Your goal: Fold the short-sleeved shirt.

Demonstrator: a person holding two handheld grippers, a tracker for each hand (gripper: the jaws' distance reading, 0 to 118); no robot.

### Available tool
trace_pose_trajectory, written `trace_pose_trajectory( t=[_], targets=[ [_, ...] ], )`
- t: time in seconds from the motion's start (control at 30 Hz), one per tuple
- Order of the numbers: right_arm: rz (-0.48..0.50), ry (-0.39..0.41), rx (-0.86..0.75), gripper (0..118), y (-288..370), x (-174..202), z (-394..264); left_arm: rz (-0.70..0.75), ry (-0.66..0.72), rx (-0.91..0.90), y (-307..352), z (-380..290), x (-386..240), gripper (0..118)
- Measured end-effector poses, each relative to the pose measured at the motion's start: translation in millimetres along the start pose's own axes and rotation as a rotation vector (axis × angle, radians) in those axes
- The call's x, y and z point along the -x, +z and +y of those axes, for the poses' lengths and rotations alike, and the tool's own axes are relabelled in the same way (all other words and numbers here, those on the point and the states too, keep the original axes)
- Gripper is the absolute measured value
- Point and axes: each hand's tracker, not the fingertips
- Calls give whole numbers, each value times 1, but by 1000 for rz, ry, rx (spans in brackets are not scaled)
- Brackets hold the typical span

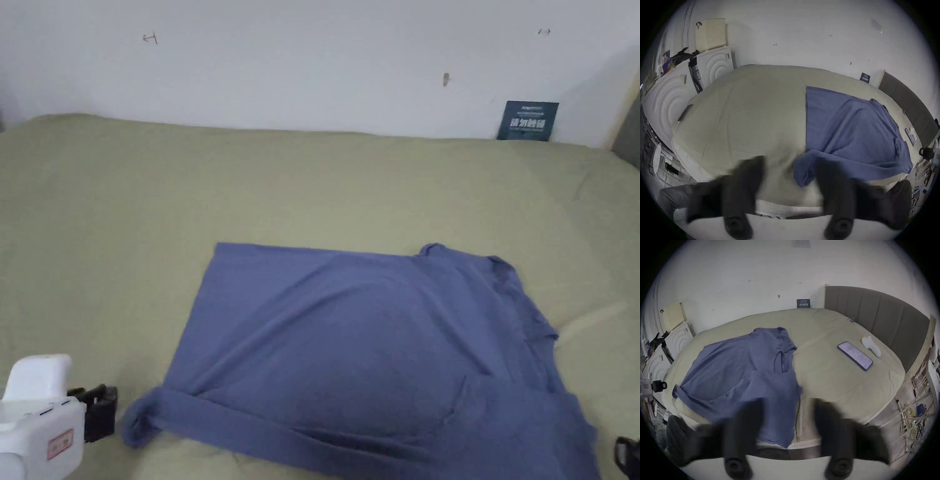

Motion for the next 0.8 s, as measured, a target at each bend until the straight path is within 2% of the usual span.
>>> trace_pose_trajectory(
  t=[0.03,0.13,0.23,0.27,0.3,0.33,0.37,0.53,0.57,0.6,0.63,0.67,0.7,0.77,0.8],
  targets=[
    [-33,2,-9,0,1,-1,-3,6,5,2,0,-1,0,0],
    [12,-22,13,0,2,-3,-3,-12,10,38,-6,-1,0,0],
    [2,12,34,0,0,-1,-5,-60,7,75,-18,0,2,28],
    [2,10,36,0,0,-3,-10,-68,1,91,-24,1,0,38],
    [0,10,42,0,0,-3,-11,-95,2,130,-31,2,-2,77],
    [4,8,55,0,-1,-4,-12,-70,-2,146,-43,2,-4,106],
    [8,9,63,0,-2,-4,-13,-64,-2,127,-49,1,-6,110],
    [12,31,93,0,-3,-3,-19,-68,-16,217,-84,4,-13,106],
    [11,35,96,0,-3,-4,-21,-68,-19,217,-80,4,-16,90],
    [11,37,100,0,-3,-4,-22,-79,-23,211,-77,3,-18,56],
    [13,35,106,0,-3,-6,-23,-109,-29,191,-72,2,-22,14],
    [18,34,113,0,-4,-8,-25,-106,-28,165,-66,3,-27,3],
    [21,36,119,0,-5,-9,-26,-66,-62,161,-61,5,-34,3],
    [27,48,126,0,-5,-10,-27,-86,-90,165,-50,4,-45,3],
    [36,50,130,8,-5,-8,-28,-85,-89,168,-47,5,-46,3]
  ],
)
